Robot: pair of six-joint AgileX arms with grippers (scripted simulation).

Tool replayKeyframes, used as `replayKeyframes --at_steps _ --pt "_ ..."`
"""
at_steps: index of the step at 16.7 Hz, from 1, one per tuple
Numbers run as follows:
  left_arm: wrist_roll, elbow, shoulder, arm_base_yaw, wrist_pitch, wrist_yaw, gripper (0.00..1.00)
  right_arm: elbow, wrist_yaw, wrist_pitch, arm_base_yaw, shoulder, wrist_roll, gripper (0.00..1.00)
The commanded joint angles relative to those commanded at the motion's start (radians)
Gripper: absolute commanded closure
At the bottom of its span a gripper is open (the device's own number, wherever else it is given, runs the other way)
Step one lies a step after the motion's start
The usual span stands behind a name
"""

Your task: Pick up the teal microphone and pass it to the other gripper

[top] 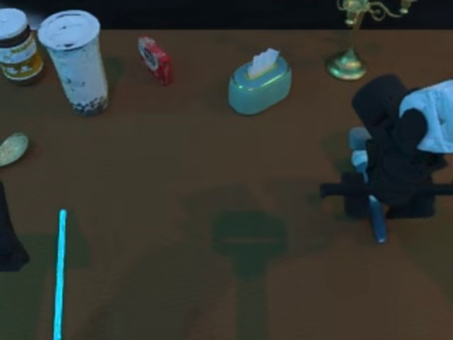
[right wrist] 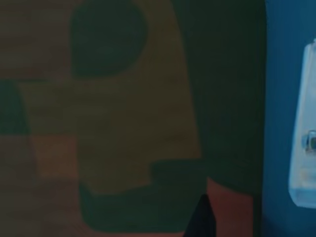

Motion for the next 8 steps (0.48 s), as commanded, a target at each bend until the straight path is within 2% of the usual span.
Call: replayKeyframes --at_steps 2,4,8 --pt "0.000 0.000 0.000 0.000 0.000 0.000 0.00 -0.002 -0.004 0.012 0.001 -0.002 -0.004 1.00" --pt "0.000 0.000 0.000 0.000 0.000 0.000 0.00 -0.010 -0.023 0.064 0.003 -0.012 -0.019 1.00" --pt "0.000 0.000 0.000 0.000 0.000 0.000 0.00 -0.060 -0.097 0.280 0.004 -0.059 -0.075 1.00"
